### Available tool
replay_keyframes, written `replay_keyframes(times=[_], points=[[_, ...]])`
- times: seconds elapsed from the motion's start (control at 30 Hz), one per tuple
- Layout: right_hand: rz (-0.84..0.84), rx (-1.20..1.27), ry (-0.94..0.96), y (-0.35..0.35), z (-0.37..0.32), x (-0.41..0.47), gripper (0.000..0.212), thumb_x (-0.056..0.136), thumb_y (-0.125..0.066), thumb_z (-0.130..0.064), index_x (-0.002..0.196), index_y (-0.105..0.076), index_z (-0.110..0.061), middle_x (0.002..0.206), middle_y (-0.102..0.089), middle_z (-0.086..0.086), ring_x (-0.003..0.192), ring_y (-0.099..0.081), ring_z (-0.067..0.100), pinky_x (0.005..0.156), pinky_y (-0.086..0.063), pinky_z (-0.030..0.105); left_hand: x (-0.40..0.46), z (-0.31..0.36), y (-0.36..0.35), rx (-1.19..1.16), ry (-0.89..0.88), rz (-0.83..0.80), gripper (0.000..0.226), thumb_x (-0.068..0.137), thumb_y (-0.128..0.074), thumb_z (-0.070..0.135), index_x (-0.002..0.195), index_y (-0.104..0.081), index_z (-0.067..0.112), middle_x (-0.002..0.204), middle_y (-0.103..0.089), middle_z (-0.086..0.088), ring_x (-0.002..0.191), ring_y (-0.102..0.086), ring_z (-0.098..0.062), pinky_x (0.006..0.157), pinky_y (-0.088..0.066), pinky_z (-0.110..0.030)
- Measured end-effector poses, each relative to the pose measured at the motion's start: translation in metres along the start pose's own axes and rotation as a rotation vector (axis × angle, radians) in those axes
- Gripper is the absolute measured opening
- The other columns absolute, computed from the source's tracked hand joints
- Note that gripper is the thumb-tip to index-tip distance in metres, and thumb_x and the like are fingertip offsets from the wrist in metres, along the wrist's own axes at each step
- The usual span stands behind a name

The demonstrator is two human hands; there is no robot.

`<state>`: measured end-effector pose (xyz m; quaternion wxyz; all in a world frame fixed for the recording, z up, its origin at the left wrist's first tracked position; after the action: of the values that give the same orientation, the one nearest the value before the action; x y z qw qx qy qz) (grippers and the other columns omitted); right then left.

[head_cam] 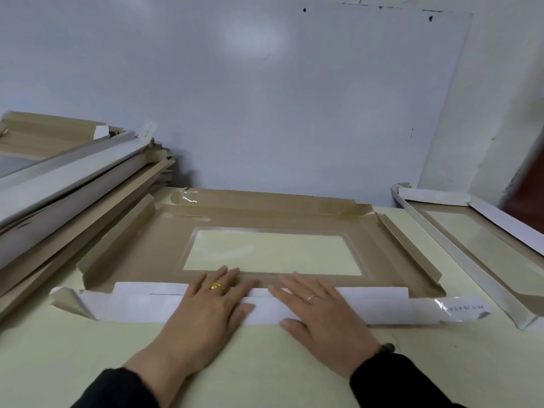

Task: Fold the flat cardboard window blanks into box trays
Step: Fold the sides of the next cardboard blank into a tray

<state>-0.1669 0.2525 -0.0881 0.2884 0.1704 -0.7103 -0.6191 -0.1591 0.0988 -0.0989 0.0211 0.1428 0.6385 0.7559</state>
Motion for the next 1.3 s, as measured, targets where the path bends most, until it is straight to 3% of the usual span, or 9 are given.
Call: replay_keyframes(times=[0.1, 0.47, 0.63, 0.7, 0.8, 0.87, 1.0, 1.13, 1.3], points=[[-0.119, 0.089, -0.063, -0.021, 0.010, 0.003, 0.050, 0.097, -0.018, -0.049, 0.145, -0.012, -0.039, 0.154, 0.001, -0.017, 0.140, 0.007, -0.001, 0.111, 0.009, 0.027, 0.003, -0.005, -0.007, -0.034, 0.037, -0.028, 0.048, 0.098, -0.013, 0.047, 0.145, -0.009, 0.042, 0.156, 0.000, 0.012, 0.142, 0.009, -0.004, 0.110, 0.009, -0.022], [-0.151, 0.042, -0.367, -0.012, 0.106, -0.045, 0.047, 0.099, -0.018, -0.044, 0.144, -0.004, -0.043, 0.152, 0.008, -0.021, 0.139, 0.008, -0.002, 0.110, 0.006, 0.023, -0.019, -0.089, 0.010, -0.003, 0.217, 0.031, 0.045, 0.099, -0.019, 0.045, 0.143, -0.010, 0.045, 0.153, -0.003, 0.022, 0.142, -0.001, -0.002, 0.110, -0.003, -0.023], [-0.072, 0.120, -0.465, -0.002, 0.134, -0.068, 0.053, 0.099, -0.026, -0.040, 0.146, -0.002, -0.034, 0.155, -0.007, -0.012, 0.141, -0.005, 0.005, 0.110, -0.007, 0.021, -0.036, -0.131, 0.019, -0.134, 0.248, 0.107, 0.046, 0.094, -0.044, 0.040, 0.138, -0.030, 0.041, 0.149, -0.027, 0.015, 0.139, -0.023, -0.008, 0.109, -0.020, -0.027], [-0.022, 0.246, -0.478, 0.002, 0.137, -0.073, 0.050, 0.097, -0.038, -0.033, 0.143, -0.018, -0.032, 0.150, -0.026, -0.006, 0.135, -0.026, 0.011, 0.107, -0.021, 0.025, -0.044, -0.145, 0.029, -0.391, 0.208, 0.176, 0.045, 0.083, -0.067, 0.018, 0.117, -0.051, 0.043, 0.129, -0.052, 0.016, 0.122, -0.047, -0.008, 0.100, -0.032, -0.017], [0.061, 0.509, -0.434, 0.011, 0.138, -0.081, 0.042, 0.090, -0.056, -0.017, 0.116, -0.043, -0.048, 0.135, -0.041, -0.019, 0.123, -0.040, 0.005, 0.098, -0.029, 0.016, -0.053, -0.159, 0.032, -0.623, 0.151, 0.171, 0.042, 0.070, -0.075, -0.001, 0.089, -0.072, 0.036, 0.112, -0.059, 0.026, 0.111, -0.051, 0.011, 0.087, -0.032, 0.005], [0.049, 0.596, -0.434, 0.012, 0.139, -0.086, 0.046, 0.081, -0.067, -0.015, 0.102, -0.056, -0.054, 0.128, -0.043, -0.029, 0.122, -0.041, 0.002, 0.099, -0.029, 0.020, -0.052, -0.159, 0.027, -0.686, 0.124, 0.107, 0.032, 0.061, -0.081, 0.018, 0.087, -0.074, 0.036, 0.112, -0.061, 0.027, 0.112, -0.046, 0.018, 0.089, -0.031, 0.005], [-0.017, 0.558, -0.458, 0.010, 0.139, -0.084, 0.055, 0.066, -0.079, -0.026, 0.099, -0.055, -0.063, 0.122, -0.041, -0.036, 0.112, -0.040, -0.008, 0.097, -0.029, 0.022, -0.048, -0.155, 0.021, -0.599, 0.101, 0.044, 0.058, 0.041, -0.076, 0.073, 0.096, -0.061, 0.062, 0.114, -0.052, 0.039, 0.116, -0.032, 0.028, 0.091, -0.022, 0.007], [0.050, 0.471, -0.476, 0.015, 0.140, -0.084, 0.035, 0.071, -0.077, -0.027, 0.091, -0.062, -0.051, 0.115, -0.047, -0.031, 0.103, -0.042, -0.016, 0.087, -0.028, 0.018, -0.050, -0.149, 0.027, -0.484, 0.101, 0.097, 0.042, 0.058, -0.074, 0.053, 0.093, -0.057, 0.068, 0.119, -0.048, 0.035, 0.114, -0.037, 0.025, 0.089, -0.025, 0.007], [0.212, 0.354, -0.454, 0.033, 0.140, -0.086, 0.015, 0.080, -0.068, -0.023, 0.069, -0.066, -0.032, 0.081, -0.061, -0.008, 0.081, -0.056, 0.007, 0.070, -0.037, 0.011, -0.052, -0.133, 0.050, -0.312, 0.078, 0.244, 0.009, 0.075, -0.051, 0.065, 0.077, -0.060, 0.064, 0.095, -0.064, 0.025, 0.087, -0.059, 0.006, 0.078, -0.041, -0.008]])
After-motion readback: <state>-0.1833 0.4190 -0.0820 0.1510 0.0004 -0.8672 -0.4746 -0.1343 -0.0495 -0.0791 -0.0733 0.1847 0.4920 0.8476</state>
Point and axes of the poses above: each hand's wrist, its own x-axis towards the middle knuckle, its own y-axis out of the back of the hand, z = x × y, the point moved 7 cm from there along x, towards the middle knuckle
